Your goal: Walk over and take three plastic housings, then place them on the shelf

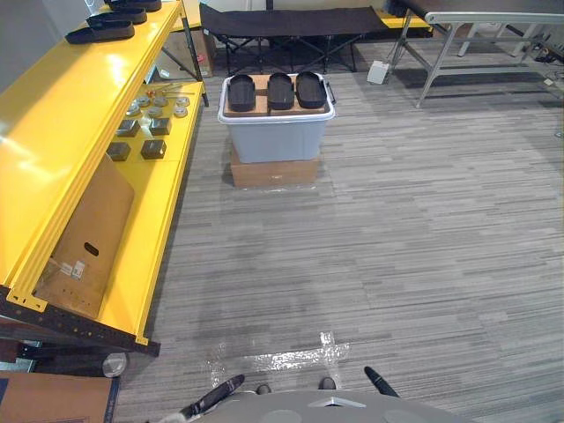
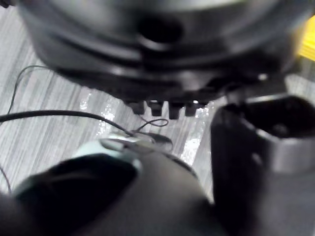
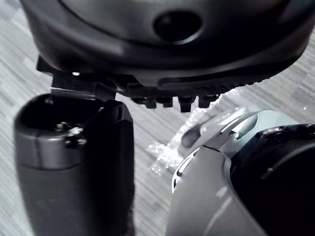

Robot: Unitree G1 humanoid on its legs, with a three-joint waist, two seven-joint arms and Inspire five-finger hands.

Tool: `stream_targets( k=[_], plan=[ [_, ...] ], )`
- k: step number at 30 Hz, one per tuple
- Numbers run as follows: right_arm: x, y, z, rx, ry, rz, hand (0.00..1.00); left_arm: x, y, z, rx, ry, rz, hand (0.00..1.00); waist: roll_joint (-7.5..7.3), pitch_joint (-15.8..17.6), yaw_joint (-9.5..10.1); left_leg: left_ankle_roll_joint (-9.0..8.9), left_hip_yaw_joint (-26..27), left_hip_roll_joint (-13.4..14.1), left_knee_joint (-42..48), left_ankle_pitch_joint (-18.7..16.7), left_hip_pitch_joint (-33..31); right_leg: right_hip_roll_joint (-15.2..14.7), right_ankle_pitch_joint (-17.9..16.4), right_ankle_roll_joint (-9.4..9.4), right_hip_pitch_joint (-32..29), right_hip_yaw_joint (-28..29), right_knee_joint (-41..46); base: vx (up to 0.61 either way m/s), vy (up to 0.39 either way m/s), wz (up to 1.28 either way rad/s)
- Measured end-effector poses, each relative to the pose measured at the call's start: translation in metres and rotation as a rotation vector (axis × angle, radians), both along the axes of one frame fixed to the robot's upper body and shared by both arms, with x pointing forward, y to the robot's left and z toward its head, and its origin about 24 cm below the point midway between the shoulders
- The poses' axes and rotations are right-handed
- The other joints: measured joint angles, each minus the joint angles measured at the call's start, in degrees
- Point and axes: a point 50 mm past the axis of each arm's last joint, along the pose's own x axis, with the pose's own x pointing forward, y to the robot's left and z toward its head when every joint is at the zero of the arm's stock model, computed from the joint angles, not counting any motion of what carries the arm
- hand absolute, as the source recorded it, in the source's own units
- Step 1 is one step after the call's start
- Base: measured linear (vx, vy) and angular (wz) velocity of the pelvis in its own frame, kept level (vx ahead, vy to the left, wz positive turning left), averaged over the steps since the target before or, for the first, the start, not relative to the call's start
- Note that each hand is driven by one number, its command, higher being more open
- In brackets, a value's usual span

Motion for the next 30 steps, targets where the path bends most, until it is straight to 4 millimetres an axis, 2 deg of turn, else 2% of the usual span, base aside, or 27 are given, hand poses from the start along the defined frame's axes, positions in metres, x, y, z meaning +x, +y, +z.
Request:
stream_targets(
  k=[3, 4, 7, 10, 15, 20, 30],
  plan=[
    [0.007, 0.003, 0.0, -0.005, -0.035, -0.03, 1.0, 0.016, -0.006, 0.002, -0.044, -0.057, -0.014, 1.0, -0.12, 0.2, -0.17, -0.27, 0.8, -0.2, -1.7, 0.1, 1.3, 0.1, 0.2, 0.39, 0.7, -0.1, -1.2, 0.06, 0.017, -0.12],
    [0.016, 0.004, 0.001, -0.005, -0.062, -0.041, 1.0, 0.021, -0.008, 0.002, -0.06, -0.074, -0.034, 1.0, -0.26, 0.5, -0.6, -0.44, 1.0, -0.2, -1.8, 0.0, 1.5, 0.1, 0.3, 0.55, 0.7, -0.3, -1.2, 0.03, 0.011, -0.08],
    [0.032, 0.008, 0.003, -0.01, -0.116, -0.038, 1.0, 0.022, -0.007, 0.002, -0.055, -0.077, -0.037, 1.0, -0.33, 0.7, -1.21, -1.0, 1.5, -0.2, -1.9, -0.4, 1.9, 0.1, 0.4, 0.81, 0.9, -0.8, -1.2, 0.04, 0.007, -0.07],
    [0.04, 0.01, 0.004, -0.017, -0.148, -0.048, 1.0, 0.027, -0.008, 0.003, -0.053, -0.102, -0.045, 1.0, -0.29, 0.9, -1.07, -1.82, 1.6, -0.1, -2.2, -0.8, 2.9, 0.1, 0.2, 2.35, 1.7, -1.9, -1.3, 0.0, 0.0, 0.0],
    [0.056, 0.015, 0.007, 0.003, -0.208, -0.106, 1.0, 0.029, -0.008, 0.004, -0.041, -0.137, -0.024, 1.0, -0.75, 1.3, -1.13, -2.18, 2.0, -0.2, -2.2, -1.1, 3.4, 0.0, 0.3, 2.61, 2.1, -2.1, -1.3, -0.01, 0.006, -0.03],
    [0.06, 0.017, 0.007, 0.029, -0.209, -0.138, 1.0, 0.031, -0.006, 0.005, -0.042, -0.197, 0.075, 1.0, -0.96, 1.6, -1.03, -2.18, 1.9, -0.2, -2.2, -1.1, 3.5, -0.1, 0.3, 2.62, 2.3, -2.7, -1.3, -0.04, -0.004, 0.03],
    [0.059, 0.015, 0.007, 0.027, -0.188, -0.149, 1.0, 0.036, -0.009, 0.006, -0.038, -0.238, 0.076, 1.0, -0.83, 2.9, -0.57, -2.13, 1.3, -0.3, -2.2, -1.0, 5.3, -0.2, 0.2, 2.53, 4.3, -3.5, -1.2, -0.07, -0.003, 0.03]
  ],
)
